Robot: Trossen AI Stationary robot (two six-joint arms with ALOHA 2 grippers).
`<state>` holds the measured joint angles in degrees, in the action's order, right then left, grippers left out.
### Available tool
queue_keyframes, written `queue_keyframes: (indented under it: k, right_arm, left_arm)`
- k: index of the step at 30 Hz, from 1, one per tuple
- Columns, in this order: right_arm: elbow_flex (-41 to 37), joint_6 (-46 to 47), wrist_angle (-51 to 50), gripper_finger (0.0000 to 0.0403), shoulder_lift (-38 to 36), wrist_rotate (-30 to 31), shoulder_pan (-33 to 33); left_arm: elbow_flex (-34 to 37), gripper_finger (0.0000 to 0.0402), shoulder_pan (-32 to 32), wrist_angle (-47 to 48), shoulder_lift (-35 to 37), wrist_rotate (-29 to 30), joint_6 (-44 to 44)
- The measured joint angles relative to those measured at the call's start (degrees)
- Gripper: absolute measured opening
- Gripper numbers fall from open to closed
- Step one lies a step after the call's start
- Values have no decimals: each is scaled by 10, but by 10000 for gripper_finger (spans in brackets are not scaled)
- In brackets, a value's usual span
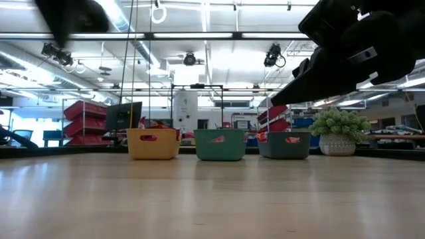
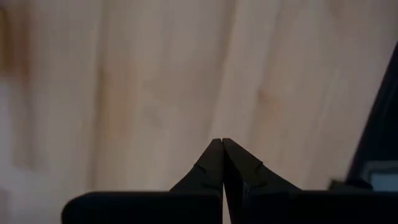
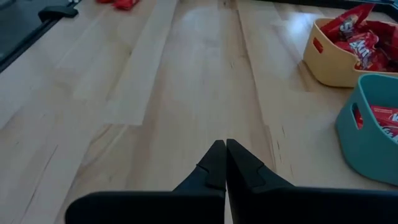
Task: Sort candy
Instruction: Move the red chocolate to the center
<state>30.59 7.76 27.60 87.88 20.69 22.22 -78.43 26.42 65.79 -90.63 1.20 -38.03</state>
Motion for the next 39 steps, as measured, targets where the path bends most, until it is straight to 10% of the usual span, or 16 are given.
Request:
queue_keyframes:
  k: [21, 31, 39]
  right_arm:
    - [0, 10, 13, 0, 0, -10, 0]
    - [0, 17, 15, 0, 0, -10, 11]
    - [0, 16, 15, 0, 0, -10, 24]
  left_arm:
    - [120, 0, 317, -197, -23, 3, -461]
    - [120, 16, 352, -239, -65, -12, -877]
    - [120, 73, 351, -261, -84, -49, -955]
